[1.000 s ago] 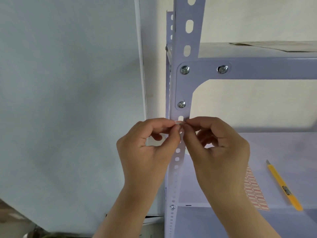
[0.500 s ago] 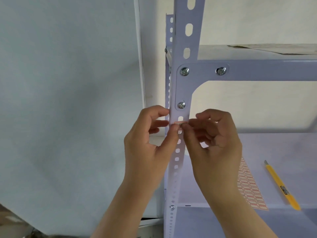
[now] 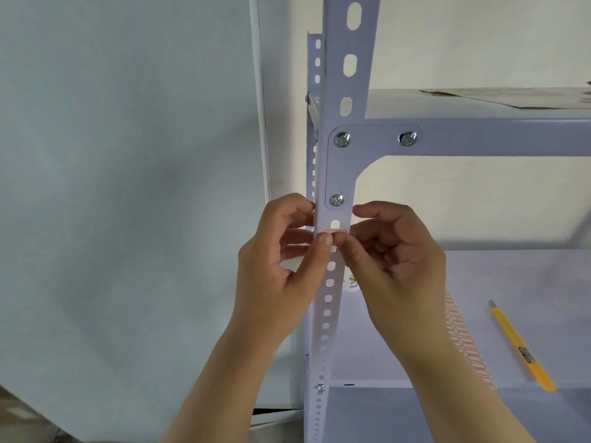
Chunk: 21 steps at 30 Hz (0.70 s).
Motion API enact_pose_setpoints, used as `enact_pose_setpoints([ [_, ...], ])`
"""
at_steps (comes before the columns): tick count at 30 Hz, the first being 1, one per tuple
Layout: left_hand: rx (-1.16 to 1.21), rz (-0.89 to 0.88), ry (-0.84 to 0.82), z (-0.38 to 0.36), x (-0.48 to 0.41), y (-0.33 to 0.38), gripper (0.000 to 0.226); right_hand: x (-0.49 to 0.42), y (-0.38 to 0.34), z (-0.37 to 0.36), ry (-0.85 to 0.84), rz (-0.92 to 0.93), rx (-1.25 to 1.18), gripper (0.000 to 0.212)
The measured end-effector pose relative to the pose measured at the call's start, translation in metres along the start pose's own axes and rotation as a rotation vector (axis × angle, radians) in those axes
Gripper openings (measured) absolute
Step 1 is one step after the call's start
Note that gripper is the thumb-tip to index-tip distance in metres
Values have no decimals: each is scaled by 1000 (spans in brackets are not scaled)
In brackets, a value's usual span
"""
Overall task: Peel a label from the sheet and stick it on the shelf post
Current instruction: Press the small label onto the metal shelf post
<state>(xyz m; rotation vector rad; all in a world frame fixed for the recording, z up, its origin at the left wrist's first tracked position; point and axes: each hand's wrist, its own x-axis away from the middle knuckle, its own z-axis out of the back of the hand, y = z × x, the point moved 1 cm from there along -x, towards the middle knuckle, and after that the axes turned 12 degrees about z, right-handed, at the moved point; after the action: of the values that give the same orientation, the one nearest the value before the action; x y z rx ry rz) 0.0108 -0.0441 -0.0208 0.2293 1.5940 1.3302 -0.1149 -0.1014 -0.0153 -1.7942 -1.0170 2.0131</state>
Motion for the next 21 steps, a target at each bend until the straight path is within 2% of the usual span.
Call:
enact_pose_setpoints([
  [5, 10, 19, 34, -1, -3, 1, 19, -5, 1, -3, -8, 6, 53, 11],
  [9, 43, 31, -40, 2, -5, 1, 17, -8, 3, 2, -59, 26, 13, 14],
  [15, 111, 71, -205, 16, -5, -4, 34, -6, 9, 6, -136, 20, -74, 23],
  [18, 138, 86, -222, 17, -4, -6, 41, -4, 10, 4, -148, 5, -92, 23],
  [21, 144, 83, -224, 17, -4, -6, 37, -6, 11, 1, -125, -19, -95, 22],
])
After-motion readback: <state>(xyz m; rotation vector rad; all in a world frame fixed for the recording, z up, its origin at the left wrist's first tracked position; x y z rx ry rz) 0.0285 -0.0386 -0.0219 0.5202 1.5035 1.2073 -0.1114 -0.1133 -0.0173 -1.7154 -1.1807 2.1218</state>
